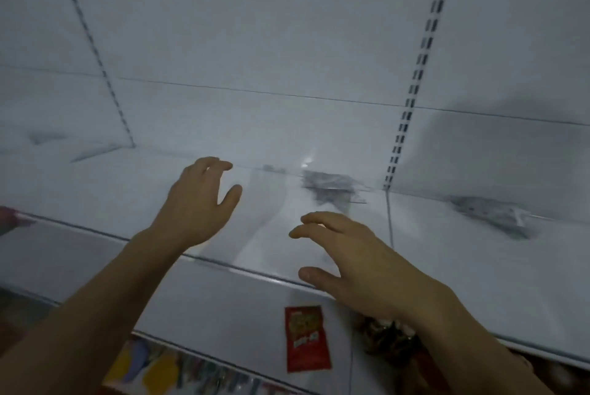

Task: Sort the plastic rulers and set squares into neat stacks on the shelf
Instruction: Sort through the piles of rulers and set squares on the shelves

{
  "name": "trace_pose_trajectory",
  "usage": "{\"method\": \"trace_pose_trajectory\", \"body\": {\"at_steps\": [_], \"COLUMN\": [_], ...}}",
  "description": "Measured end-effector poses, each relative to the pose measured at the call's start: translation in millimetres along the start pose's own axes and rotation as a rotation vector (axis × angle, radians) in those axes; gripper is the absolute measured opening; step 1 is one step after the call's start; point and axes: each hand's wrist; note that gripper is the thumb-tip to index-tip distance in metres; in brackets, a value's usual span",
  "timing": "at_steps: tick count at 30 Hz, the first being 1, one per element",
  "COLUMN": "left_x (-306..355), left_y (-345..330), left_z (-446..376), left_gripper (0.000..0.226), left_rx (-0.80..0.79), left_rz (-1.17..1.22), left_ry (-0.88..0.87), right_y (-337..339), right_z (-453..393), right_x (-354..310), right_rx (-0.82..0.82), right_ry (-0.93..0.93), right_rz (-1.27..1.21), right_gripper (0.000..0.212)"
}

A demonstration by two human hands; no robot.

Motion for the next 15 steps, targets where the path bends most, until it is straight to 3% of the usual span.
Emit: {"method": "trace_pose_trajectory", "body": {"at_steps": [7,15], "left_x": [-147.7,-268.2], "left_y": [93.5,154.9], "left_z": [70.0,136.2], "left_gripper": [0.058,0.056], "left_rx": [0.092,0.157], "left_rz": [0.019,-0.026], "left_ry": [0.195,0.506], "right_y": [-13.1,-34.8], "right_z": [-128.7,-262.6], "right_x": [-122.9,-228.2], "right_rx": [-0.080,-0.299], "right_ry": [0.254,0.549], "right_rz": [0.024,0.056], "right_gripper": [0.052,0.055]}}
Point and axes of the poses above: each hand's wrist, its own z-axis away from the middle knuckle, its own y-axis out of the back of the hand, x = y × z, and after that the axes turned 12 degrees about -x, right-handed
